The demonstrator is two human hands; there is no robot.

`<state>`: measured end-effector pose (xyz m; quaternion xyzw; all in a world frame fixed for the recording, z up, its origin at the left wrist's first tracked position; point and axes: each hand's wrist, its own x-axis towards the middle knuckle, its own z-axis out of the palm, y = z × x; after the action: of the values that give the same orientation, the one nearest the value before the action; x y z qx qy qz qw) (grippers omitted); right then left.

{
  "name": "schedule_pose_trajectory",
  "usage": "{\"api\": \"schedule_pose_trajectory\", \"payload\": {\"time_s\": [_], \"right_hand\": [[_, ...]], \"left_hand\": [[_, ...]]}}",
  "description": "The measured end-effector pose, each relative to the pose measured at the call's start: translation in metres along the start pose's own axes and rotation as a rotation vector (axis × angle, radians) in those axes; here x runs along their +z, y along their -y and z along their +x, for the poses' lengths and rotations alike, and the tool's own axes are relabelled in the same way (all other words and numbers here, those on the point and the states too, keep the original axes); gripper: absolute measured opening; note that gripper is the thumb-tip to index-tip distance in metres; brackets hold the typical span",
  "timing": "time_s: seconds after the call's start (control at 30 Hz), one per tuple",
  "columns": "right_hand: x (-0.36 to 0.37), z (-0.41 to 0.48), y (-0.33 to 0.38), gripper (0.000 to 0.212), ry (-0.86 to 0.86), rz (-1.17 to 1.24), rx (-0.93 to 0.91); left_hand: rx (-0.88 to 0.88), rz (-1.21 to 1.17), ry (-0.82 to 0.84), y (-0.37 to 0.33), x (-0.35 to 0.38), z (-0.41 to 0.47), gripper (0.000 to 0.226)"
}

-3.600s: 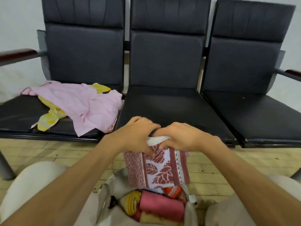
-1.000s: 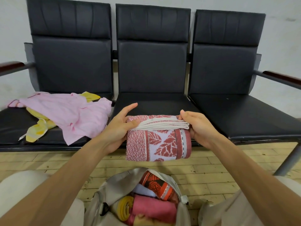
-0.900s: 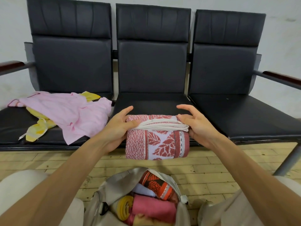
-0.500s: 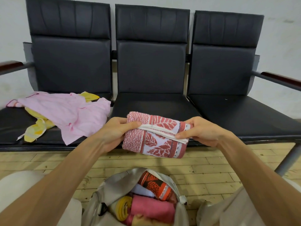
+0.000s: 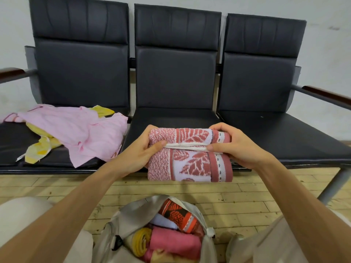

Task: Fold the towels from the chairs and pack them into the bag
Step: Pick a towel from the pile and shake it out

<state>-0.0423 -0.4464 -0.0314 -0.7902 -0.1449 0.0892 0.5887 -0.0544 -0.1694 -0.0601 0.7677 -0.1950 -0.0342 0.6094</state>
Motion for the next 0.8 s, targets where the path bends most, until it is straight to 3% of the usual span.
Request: {"api": "schedule_pose_trajectory", "payload": {"time_s": [0.13, 0.4, 0.63, 0.73, 0.8], "right_hand": [[0.000, -0.001, 0.003, 0.046, 0.020, 0.075, -0.032], [0.007, 0.002, 0.000, 0.034, 0.002, 0.248, -0.189], [0.007, 0.011, -0.009, 0.041, -0.066, 0.165, -0.219], [0.007, 0.013, -0.011, 0.039, -0.133, 0.059, -0.258], [0.006, 0.013, -0.015, 0.037, -0.139, -0.004, -0.266]], "left_hand": [[0.095, -0.106, -0.077, -0.006, -0.001, 0.001, 0.027], [0.083, -0.373, -0.108, -0.014, -0.001, 0.001, 0.033], [-0.071, -0.482, -0.068, -0.007, -0.001, 0.002, 0.043], [-0.149, -0.666, 0.084, -0.001, -0.005, 0.002, 0.027], [-0.178, -0.685, 0.100, 0.001, -0.003, 0.002, 0.023]]}}
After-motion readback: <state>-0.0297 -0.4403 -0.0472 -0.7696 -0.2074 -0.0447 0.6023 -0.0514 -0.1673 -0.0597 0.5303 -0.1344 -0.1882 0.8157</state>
